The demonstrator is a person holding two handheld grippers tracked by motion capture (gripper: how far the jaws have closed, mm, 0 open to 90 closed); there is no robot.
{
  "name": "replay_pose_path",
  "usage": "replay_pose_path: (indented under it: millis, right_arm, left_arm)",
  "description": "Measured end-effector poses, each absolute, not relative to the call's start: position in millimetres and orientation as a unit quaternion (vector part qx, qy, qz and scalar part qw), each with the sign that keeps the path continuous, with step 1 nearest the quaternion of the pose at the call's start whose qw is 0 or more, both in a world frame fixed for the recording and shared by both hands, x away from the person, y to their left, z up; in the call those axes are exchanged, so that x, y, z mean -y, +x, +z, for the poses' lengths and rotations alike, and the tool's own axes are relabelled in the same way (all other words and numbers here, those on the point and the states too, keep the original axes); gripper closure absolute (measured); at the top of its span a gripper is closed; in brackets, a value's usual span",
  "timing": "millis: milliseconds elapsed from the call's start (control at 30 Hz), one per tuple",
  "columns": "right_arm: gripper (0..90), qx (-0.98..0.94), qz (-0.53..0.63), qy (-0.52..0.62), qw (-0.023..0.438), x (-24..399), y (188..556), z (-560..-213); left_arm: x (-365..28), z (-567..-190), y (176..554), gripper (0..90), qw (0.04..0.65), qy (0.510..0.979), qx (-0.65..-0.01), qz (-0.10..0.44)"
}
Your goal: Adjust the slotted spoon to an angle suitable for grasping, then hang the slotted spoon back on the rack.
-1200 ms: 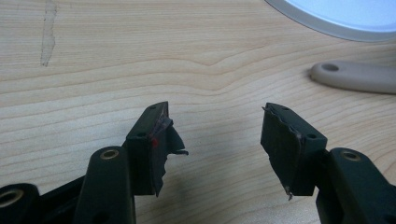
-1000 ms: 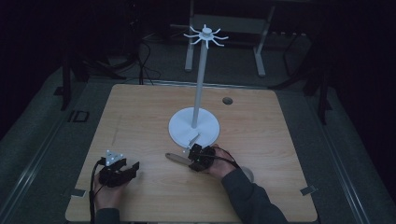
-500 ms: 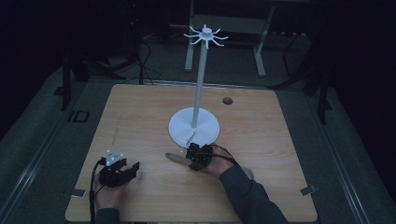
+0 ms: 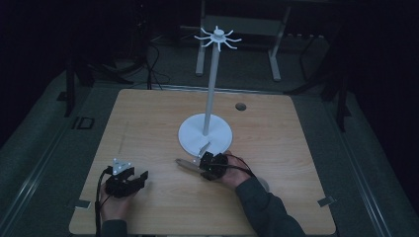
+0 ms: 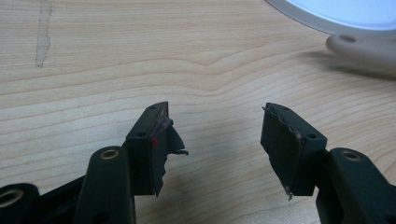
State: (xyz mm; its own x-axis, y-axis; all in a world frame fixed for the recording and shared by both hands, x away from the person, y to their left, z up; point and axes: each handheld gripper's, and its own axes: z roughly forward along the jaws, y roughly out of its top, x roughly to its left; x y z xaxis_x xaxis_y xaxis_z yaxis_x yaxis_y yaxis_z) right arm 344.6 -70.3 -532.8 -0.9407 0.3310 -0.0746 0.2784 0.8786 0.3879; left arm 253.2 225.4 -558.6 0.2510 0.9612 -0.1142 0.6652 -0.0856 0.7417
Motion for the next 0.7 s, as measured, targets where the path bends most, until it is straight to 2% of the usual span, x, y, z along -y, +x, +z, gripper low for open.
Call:
replay_pose_path:
  millis: [700]
  right_arm:
    - [73.9,-0.943,0.262,0.18,0.101,92,347,-506]
  left_arm:
    - [-225,-558,253,42.8,0.354,0.707,-0.575,0.209]
